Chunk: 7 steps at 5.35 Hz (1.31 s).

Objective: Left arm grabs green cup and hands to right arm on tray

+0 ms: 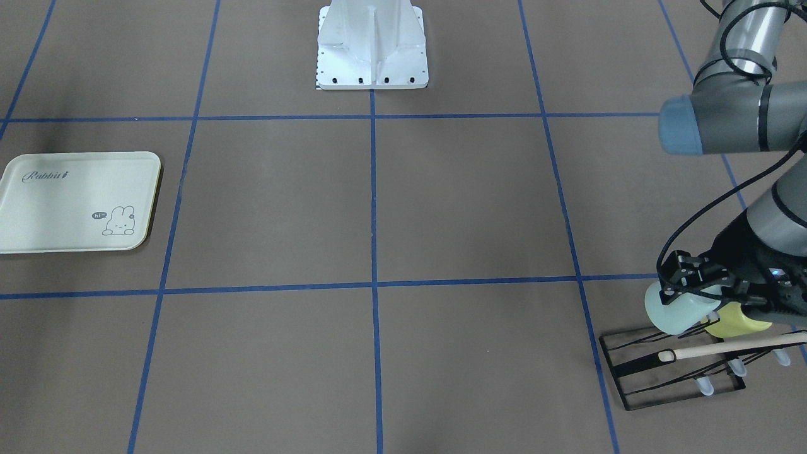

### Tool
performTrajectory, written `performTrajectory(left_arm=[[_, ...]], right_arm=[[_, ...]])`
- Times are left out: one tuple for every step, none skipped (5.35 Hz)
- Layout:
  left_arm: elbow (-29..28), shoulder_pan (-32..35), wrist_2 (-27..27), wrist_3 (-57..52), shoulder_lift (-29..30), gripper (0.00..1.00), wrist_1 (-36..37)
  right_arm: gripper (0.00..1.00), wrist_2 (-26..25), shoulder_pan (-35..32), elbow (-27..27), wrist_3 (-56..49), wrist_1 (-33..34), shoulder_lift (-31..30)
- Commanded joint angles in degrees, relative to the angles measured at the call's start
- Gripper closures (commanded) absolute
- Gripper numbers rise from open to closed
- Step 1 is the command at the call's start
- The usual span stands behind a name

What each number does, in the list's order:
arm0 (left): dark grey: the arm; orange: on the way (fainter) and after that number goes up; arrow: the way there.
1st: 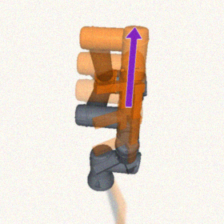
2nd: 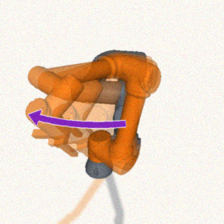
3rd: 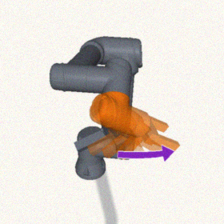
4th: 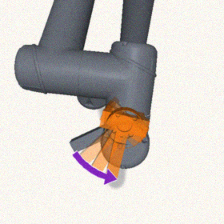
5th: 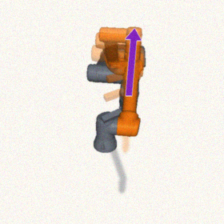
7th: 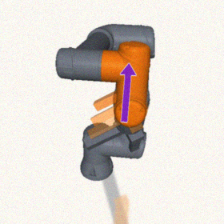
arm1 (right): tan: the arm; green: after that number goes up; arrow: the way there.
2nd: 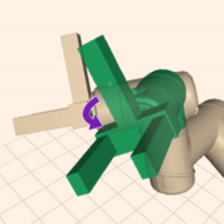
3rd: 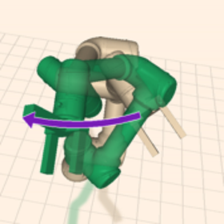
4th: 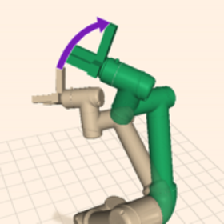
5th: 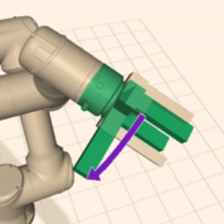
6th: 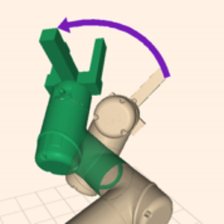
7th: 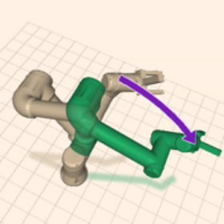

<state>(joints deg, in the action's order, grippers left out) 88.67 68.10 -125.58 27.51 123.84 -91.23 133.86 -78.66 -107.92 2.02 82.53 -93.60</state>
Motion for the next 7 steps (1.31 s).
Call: performTrajectory(left_arm=[[6.33,-0.33,-0.19,4.00,-1.49,0.72,2.99],[6.95,-0.68,-0.19,11.61,-1.41,0.72,-0.23],[7.92,-1.64,-0.37,19.17,-1.67,0.72,-4.96],[10.62,-4.26,-0.54,26.64,-3.15,0.72,-8.32],[13.87,-6.98,-0.28,34.90,-3.43,0.72,-9.57],[17.30,-9.36,-0.11,41.33,-3.43,0.72,-9.84],[20.12,-11.21,-0.19,47.75,-3.43,0.71,-10.89]], right_arm=[[0.00,2.26,0.00,0.16,2.35,0.09,0.35],[0.01,7.16,0.00,0.08,12.04,0.09,3.05],[0.01,10.25,0.17,-0.01,18.66,-1.57,4.99],[0.01,10.46,1.13,0.25,28.99,-9.59,5.01],[0.01,10.20,2.88,0.34,41.80,-19.76,5.01],[0.01,9.76,4.64,0.43,55.94,-30.13,5.27],[0.01,7.32,6.57,0.78,67.82,-38.07,6.67]])
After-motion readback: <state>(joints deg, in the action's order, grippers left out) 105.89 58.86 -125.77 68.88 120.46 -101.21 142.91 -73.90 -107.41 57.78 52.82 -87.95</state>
